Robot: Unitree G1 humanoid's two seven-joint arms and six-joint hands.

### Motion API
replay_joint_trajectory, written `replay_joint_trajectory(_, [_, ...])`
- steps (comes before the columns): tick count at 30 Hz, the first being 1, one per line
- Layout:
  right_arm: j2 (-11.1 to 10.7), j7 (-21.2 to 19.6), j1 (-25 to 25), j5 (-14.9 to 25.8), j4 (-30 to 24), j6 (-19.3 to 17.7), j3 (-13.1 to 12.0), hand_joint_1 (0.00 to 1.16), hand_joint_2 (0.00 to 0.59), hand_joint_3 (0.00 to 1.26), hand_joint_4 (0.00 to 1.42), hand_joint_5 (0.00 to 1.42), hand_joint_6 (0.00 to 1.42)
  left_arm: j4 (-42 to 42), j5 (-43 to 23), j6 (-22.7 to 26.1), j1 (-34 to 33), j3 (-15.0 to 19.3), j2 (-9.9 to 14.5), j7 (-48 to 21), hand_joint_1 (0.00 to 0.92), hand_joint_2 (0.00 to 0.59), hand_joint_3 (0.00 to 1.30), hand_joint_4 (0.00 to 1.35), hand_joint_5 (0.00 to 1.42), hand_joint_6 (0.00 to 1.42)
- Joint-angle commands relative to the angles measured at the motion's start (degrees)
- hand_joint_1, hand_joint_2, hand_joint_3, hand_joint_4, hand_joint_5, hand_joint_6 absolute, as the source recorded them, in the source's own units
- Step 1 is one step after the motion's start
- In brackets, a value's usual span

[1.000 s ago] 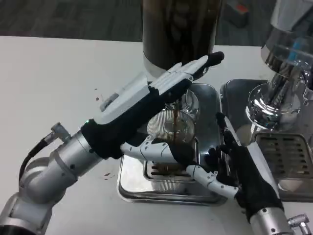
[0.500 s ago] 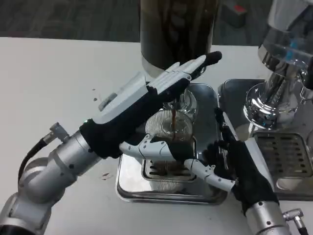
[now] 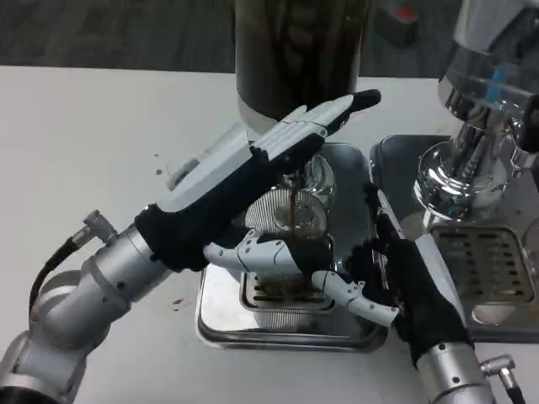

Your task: Grasp the cup under the faucet to collect the drink, then remove the cup.

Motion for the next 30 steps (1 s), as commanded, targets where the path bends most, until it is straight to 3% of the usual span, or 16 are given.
replay_joint_trajectory(1, [1.1,1.8,-1.5,0.4,0.2,-0.5,1.7,0.72,0.196,0.00,0.00,0.00,0.10,-0.2,1.5,0.4,0.1,-0.6,0.3,-0.3,0.000,0.115,0.04,0.00,0.04,0.00])
replay_joint_trajectory(10, [1.0,1.4,-0.8,0.6,-0.6,-0.6,1.3,0.71,0.204,0.00,0.00,0.00,0.11,-1.7,1.2,1.4,0.1,1.8,0.6,1.8,0.000,0.116,0.04,0.00,0.05,0.00])
replay_joint_trajectory(30, [1.2,0.4,1.0,0.7,-2.9,-1.4,0.3,0.70,0.221,0.00,0.00,0.00,0.12,-9.8,-4.3,3.1,4.0,11.0,1.9,4.8,0.000,0.129,0.11,0.00,0.11,0.00])
